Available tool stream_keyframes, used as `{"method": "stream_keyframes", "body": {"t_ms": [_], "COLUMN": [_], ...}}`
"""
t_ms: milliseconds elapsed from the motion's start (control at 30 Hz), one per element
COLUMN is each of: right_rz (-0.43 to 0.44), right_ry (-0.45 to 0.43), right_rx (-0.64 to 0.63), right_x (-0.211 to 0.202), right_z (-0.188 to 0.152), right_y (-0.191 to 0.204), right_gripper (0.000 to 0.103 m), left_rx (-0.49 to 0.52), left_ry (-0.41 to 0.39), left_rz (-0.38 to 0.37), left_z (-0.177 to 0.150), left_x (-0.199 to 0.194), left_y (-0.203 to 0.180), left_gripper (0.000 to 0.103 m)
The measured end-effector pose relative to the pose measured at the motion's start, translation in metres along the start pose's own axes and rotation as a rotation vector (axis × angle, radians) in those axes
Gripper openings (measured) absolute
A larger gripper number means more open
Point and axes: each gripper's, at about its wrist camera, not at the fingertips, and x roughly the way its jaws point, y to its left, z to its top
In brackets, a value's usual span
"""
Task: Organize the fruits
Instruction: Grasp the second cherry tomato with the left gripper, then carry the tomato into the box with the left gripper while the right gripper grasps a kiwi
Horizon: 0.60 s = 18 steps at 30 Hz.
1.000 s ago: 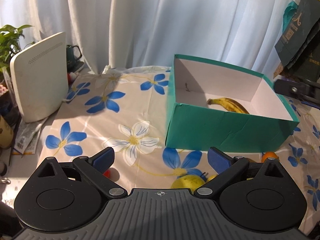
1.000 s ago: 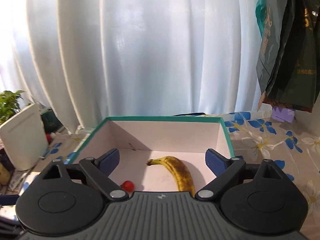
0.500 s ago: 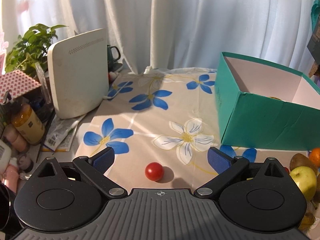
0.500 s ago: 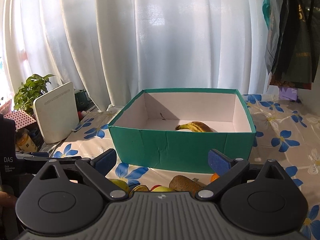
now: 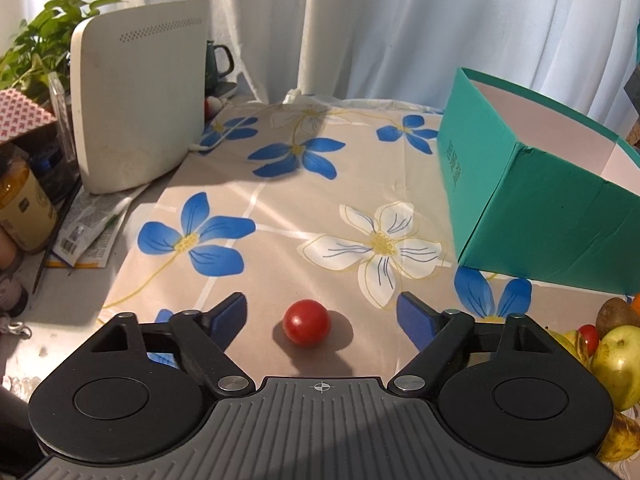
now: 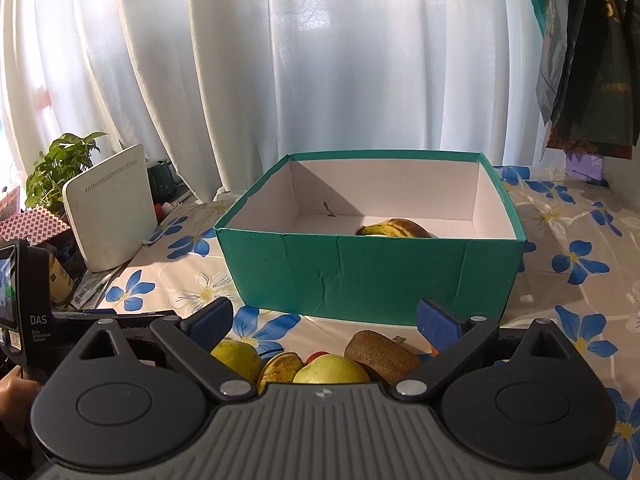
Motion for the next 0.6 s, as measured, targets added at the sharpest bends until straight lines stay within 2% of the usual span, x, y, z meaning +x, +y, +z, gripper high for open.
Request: {"method": "stream_keyframes", "body": {"t_ms": [100, 167, 233, 300, 367, 433, 600], "right_rz": [-0.001, -0.002, -0.002, -0.004, -0.005, -0.007, -0.014], "right_ry": [0.006, 0.007, 0.009, 0.017, 0.024, 0.023, 0.022], "right_rx": [0.001, 0.0, -0.001, 0.0, 0.002, 0.002, -0.002], "right_x": [0.0013, 0.002, 0.003, 0.0047, 0.0056, 0.0051, 0.0036], "right_z": [0.0005, 0.0011, 0.0013, 0.0009, 0.0005, 0.0002, 0.0001], "right_y": [-0.0003, -0.0004, -0.0006, -0.0011, -0.0018, -0.0024, -0.0032], "right_gripper": [0.098, 0.098, 0.098, 0.098, 0.098, 0.098, 0.098], "left_rx": [-0.013, -0.024, -0.038, -0.025, -0.02, -0.03, -0.061], "left_ry": [0.031, 0.047, 0.064, 0.062, 0.061, 0.068, 0.077], "left_rz": [-0.006, -0.01, -0.026, -0.007, 0.004, 0.01, -0.005], "left_z": [-0.0009, -0.001, -0.0004, -0.0001, 0.0006, 0.0021, 0.0038], "left_x": [0.006, 0.0085, 0.0105, 0.0116, 0.0121, 0.0121, 0.0101], "left_y": [0.0014, 0.002, 0.0029, 0.001, 0.0003, 0.002, 0.0052], "left_gripper": [0.074, 0.062, 0.058, 0.053, 0.038, 0.03, 0.029]}}
